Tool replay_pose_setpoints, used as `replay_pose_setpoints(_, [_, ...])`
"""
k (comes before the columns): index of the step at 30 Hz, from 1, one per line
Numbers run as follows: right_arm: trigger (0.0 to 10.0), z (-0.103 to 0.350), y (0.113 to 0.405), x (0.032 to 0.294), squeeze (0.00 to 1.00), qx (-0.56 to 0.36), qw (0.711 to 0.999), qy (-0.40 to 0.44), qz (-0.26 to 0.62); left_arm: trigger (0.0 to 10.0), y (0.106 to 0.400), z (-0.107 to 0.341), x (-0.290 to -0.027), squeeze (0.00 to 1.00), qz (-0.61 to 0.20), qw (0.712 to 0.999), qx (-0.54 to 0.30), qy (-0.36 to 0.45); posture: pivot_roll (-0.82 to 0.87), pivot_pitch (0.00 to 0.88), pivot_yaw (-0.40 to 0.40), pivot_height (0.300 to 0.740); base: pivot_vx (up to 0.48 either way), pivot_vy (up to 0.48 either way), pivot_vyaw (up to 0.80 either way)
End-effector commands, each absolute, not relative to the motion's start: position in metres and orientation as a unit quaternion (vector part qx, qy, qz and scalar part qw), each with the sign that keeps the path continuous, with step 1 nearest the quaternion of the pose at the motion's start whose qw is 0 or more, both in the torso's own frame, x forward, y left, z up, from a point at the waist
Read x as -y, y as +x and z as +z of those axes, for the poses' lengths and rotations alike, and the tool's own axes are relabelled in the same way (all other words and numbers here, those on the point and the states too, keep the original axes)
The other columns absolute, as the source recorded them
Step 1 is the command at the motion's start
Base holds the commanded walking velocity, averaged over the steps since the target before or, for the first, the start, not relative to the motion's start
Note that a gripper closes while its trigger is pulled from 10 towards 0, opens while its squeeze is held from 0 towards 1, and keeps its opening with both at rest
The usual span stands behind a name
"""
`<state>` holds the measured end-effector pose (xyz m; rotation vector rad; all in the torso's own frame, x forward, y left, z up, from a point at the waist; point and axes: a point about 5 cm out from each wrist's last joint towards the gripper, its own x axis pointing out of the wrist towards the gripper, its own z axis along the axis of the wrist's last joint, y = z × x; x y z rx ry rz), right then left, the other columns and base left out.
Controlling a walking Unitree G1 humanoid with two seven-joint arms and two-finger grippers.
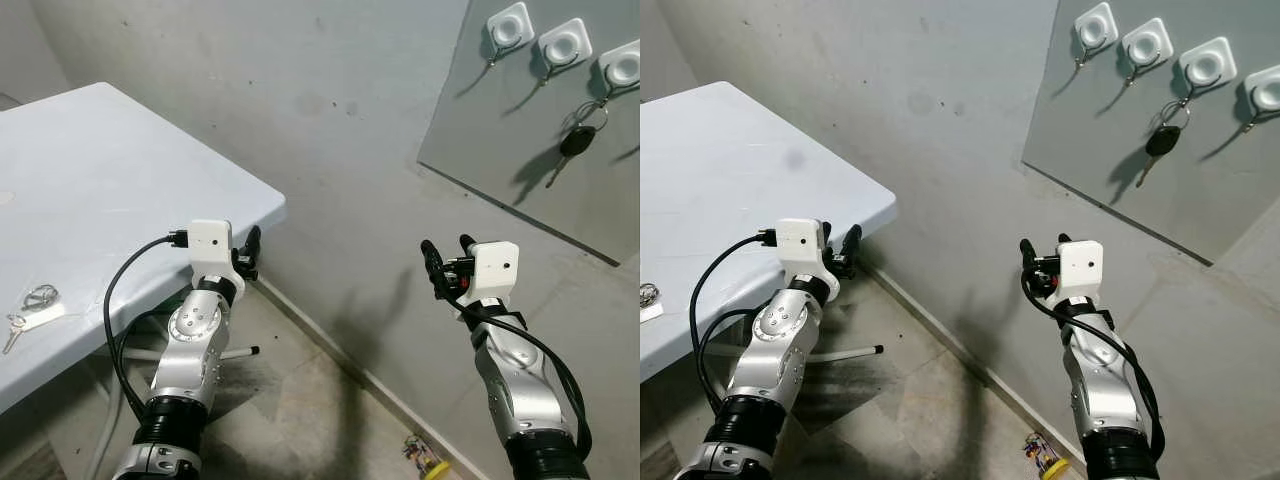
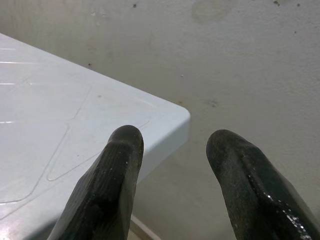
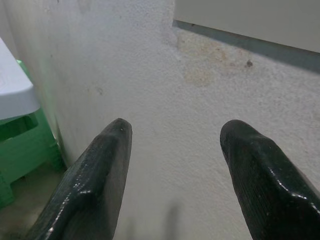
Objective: Hang keys on a hook
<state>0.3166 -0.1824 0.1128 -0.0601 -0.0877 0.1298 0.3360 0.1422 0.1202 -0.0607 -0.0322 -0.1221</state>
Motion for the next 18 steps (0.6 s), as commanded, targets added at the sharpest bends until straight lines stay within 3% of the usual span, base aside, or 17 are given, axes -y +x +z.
replay_pose_setpoints(1, [10.0,0.1113,0.3183,0.1834,0.0,0.035,0.997,-0.033,0.066,10.0,0.3351,0.1173,-0.1431,0.0,-0.062,0.998,0.012,-0.029,0.03,0.021,-0.056,0.74,0.0,0.0,0.8])
replay_pose_setpoints(7, [10.0,0.1111,0.3185,0.185,0.0,0.033,0.996,-0.037,0.067,10.0,0.3358,0.1157,-0.1415,0.0,-0.065,0.997,0.005,-0.027,0.03,0.009,-0.06,0.74,0.0,0.378,0.8])
replay_pose_setpoints(18, [10.0,0.11,0.3194,0.1886,0.0,0.029,0.996,-0.046,0.072,10.0,0.3366,0.1138,-0.139,0.0,-0.064,0.998,0.002,-0.02,0.03,0.0,-0.071,0.74,0.0,0.0,0.8])
